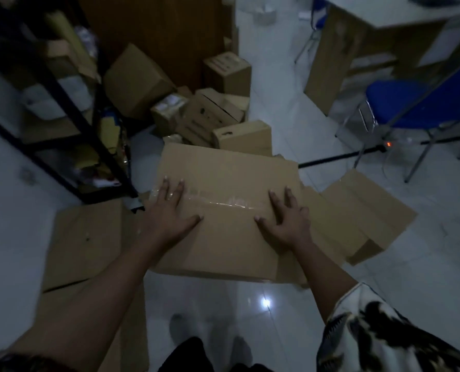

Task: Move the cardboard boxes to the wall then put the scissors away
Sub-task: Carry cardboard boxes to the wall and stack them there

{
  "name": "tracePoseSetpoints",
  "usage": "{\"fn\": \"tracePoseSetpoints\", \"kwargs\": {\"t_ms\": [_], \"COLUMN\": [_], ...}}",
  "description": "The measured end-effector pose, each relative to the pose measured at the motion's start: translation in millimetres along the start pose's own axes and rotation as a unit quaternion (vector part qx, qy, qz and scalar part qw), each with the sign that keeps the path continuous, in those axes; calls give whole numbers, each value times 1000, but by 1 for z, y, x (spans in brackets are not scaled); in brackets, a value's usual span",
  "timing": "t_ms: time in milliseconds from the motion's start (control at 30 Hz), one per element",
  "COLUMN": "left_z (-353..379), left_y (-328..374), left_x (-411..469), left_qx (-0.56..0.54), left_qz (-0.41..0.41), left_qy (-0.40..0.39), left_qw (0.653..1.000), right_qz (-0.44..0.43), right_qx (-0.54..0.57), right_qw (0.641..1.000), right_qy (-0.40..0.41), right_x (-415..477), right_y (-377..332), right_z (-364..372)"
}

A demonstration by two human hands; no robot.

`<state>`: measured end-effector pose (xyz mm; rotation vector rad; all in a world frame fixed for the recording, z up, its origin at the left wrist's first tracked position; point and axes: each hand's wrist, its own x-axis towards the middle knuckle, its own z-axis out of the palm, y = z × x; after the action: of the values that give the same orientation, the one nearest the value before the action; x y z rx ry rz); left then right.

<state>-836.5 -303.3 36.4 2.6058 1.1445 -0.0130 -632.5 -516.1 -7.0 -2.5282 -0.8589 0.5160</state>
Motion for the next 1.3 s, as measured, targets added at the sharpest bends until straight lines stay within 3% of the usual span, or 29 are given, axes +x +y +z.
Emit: {"fn": "tracePoseSetpoints", "kwargs": {"t_ms": [167, 333, 567, 800, 967, 1200, 1300], "left_z": [-45, -63, -76, -59, -28, 23, 46], "left_y": [-32, -67, -107, -124, -121, -109, -107], "left_x": [-58, -123, -260, -418, -531, -634, -661], "left_qx": [-16, -55, -79, -85, -91, -125, -168], "left_qz": [-79, -161, -311, -442, -524, -626, -637], "left_qy": [56, 60, 74, 94, 99, 75, 58], "left_qw": [995, 984, 944, 888, 841, 766, 750], "right_qz": [-107, -178, -302, -409, -486, -563, -581], "right_qx": [-32, -75, -103, -129, -164, -214, -229], "right_qw": [994, 980, 942, 885, 824, 732, 700], "right_qy": [-9, -40, -100, -181, -242, -318, -346], "right_x": [-7, -29, -96, -200, -278, -348, -363], "right_y": [-59, -111, -183, -223, -244, -252, -250], "right_z": [-19, -16, 21, 63, 97, 170, 201]}}
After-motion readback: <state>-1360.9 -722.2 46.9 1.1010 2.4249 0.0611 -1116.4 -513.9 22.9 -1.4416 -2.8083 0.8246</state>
